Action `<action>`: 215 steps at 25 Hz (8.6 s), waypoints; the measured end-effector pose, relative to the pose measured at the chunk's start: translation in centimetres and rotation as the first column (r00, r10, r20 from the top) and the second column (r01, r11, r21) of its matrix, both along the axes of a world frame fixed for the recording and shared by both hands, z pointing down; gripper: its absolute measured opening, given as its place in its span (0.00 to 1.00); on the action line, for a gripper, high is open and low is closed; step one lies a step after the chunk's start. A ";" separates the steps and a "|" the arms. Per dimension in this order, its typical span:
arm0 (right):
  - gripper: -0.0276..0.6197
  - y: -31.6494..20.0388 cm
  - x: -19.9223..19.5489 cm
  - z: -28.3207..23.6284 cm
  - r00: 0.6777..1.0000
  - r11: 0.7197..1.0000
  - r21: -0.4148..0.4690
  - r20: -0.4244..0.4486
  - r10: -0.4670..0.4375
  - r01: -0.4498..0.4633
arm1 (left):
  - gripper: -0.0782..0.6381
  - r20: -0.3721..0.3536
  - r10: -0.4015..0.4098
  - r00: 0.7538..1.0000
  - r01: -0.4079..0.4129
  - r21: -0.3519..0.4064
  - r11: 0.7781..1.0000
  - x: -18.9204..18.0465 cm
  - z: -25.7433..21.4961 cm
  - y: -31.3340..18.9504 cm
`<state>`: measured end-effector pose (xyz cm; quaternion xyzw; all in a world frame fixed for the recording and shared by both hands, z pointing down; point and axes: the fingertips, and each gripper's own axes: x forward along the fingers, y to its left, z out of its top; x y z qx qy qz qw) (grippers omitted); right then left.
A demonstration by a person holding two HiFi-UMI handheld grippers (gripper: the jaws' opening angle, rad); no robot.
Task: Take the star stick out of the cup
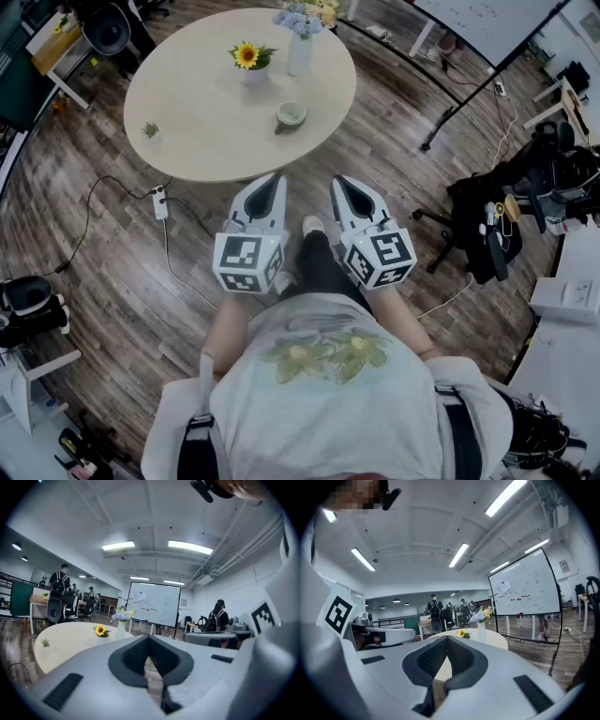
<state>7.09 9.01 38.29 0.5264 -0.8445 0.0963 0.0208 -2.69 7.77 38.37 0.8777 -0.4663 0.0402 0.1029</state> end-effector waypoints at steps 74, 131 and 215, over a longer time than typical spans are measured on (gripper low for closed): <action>0.38 -28.0 6.3 11.6 0.961 0.891 -0.452 0.222 0.167 -0.050 | 0.11 0.151 0.007 0.988 0.005 -0.078 0.997 0.9 4.2 -25.4; 0.09 -37.0 5.8 18.9 0.976 0.839 -0.536 0.216 0.026 0.097 | 0.11 0.182 -0.138 0.974 0.172 -0.190 0.967 -0.7 10.4 -32.3; 0.09 -23.7 -0.7 -0.8 0.998 0.995 -0.088 0.051 -0.043 0.048 | 0.11 0.123 -0.065 0.990 0.076 -0.085 0.994 -4.0 3.0 -23.5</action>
